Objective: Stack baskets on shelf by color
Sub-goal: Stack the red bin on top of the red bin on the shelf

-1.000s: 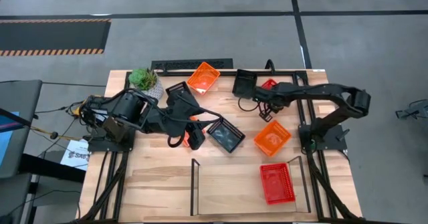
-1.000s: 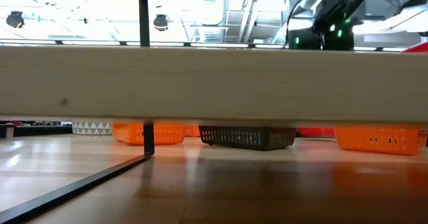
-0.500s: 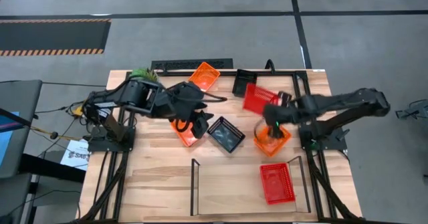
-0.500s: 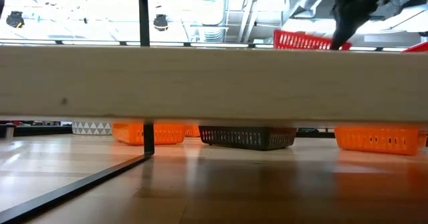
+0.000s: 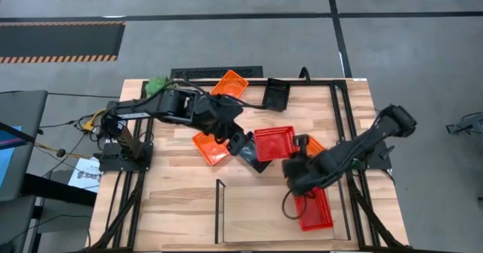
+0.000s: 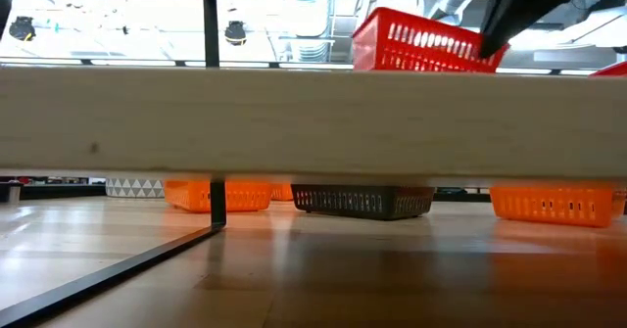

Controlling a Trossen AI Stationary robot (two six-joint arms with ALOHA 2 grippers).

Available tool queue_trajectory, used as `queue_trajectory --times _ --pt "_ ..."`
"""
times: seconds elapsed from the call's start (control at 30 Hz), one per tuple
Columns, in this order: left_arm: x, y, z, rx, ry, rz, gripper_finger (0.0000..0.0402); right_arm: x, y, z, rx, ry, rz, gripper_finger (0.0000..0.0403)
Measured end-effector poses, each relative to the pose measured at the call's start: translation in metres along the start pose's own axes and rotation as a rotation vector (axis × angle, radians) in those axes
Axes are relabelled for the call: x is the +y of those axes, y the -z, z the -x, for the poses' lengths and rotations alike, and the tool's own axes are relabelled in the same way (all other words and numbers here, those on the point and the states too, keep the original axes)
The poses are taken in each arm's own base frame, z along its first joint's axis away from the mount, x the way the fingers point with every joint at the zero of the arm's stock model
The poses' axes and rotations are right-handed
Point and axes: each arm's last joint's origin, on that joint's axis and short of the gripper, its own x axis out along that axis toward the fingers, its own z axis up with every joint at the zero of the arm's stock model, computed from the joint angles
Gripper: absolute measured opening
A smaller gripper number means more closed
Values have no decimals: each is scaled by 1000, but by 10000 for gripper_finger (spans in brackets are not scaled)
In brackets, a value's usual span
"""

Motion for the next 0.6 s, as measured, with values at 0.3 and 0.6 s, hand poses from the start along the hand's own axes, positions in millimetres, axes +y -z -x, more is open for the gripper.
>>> queue_trajectory --times 0.3,0.6 --pt "24 11 -48 133 -33 62 194 13 -34 5 48 50 169 5" --pt "40 28 -76 203 -107 43 194 11 -48 13 11 48 152 8"
